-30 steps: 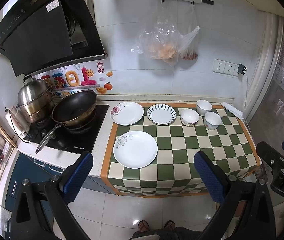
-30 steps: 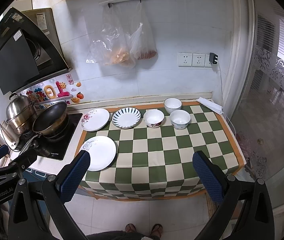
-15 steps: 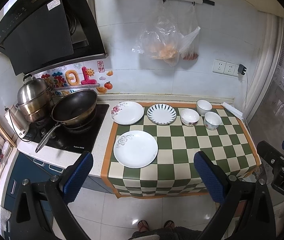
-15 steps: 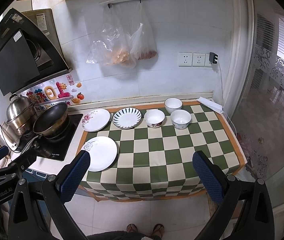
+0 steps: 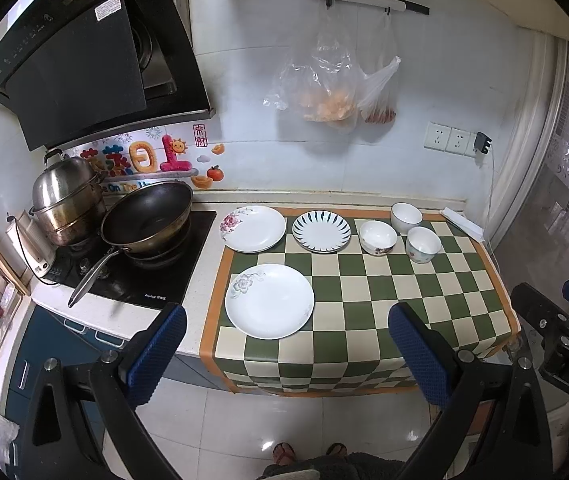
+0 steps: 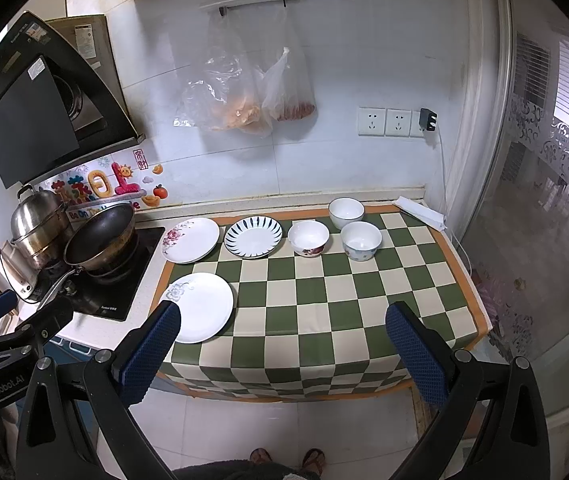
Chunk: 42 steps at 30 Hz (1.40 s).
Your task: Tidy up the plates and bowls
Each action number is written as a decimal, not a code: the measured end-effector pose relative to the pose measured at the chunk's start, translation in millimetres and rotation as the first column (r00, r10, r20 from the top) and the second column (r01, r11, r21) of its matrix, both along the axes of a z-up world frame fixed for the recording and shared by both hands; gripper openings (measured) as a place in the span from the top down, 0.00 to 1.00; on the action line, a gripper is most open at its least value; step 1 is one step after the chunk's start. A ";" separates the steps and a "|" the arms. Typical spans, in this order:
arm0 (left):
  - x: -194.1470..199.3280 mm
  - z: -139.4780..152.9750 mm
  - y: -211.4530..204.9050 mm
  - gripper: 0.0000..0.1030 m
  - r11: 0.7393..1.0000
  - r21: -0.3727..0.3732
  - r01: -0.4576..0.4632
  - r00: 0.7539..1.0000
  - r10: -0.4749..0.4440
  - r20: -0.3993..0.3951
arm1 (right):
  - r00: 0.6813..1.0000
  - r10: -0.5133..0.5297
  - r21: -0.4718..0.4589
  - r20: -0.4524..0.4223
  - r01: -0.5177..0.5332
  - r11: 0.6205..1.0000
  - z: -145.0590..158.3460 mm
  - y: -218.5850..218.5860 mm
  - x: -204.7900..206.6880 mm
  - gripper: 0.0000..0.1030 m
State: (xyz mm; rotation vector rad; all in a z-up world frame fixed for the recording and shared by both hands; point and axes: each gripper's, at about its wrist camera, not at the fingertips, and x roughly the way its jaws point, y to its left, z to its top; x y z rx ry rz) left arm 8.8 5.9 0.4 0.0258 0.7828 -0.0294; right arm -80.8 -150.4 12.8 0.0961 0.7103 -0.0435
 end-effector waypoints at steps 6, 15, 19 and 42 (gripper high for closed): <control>5.4 3.5 -1.6 0.00 1.000 -0.002 0.003 1.000 -0.003 0.006 | 1.000 0.001 0.001 -0.001 -0.001 1.000 0.8 0.2 0.3 0.00; 4.5 2.8 -1.8 0.00 1.000 -0.003 0.002 1.000 -0.002 0.007 | 1.000 0.000 -0.004 0.000 0.000 1.000 0.8 0.6 1.0 0.00; 4.9 2.9 -2.5 0.00 1.000 -0.003 0.000 1.000 0.000 0.010 | 1.000 -0.001 -0.002 0.001 0.001 1.000 1.8 0.2 3.0 0.00; 38.0 -12.8 -3.3 0.00 0.997 0.009 -0.071 0.997 0.071 0.000 | 0.999 0.020 0.040 0.040 -0.022 0.999 -6.8 -11.6 36.5 0.00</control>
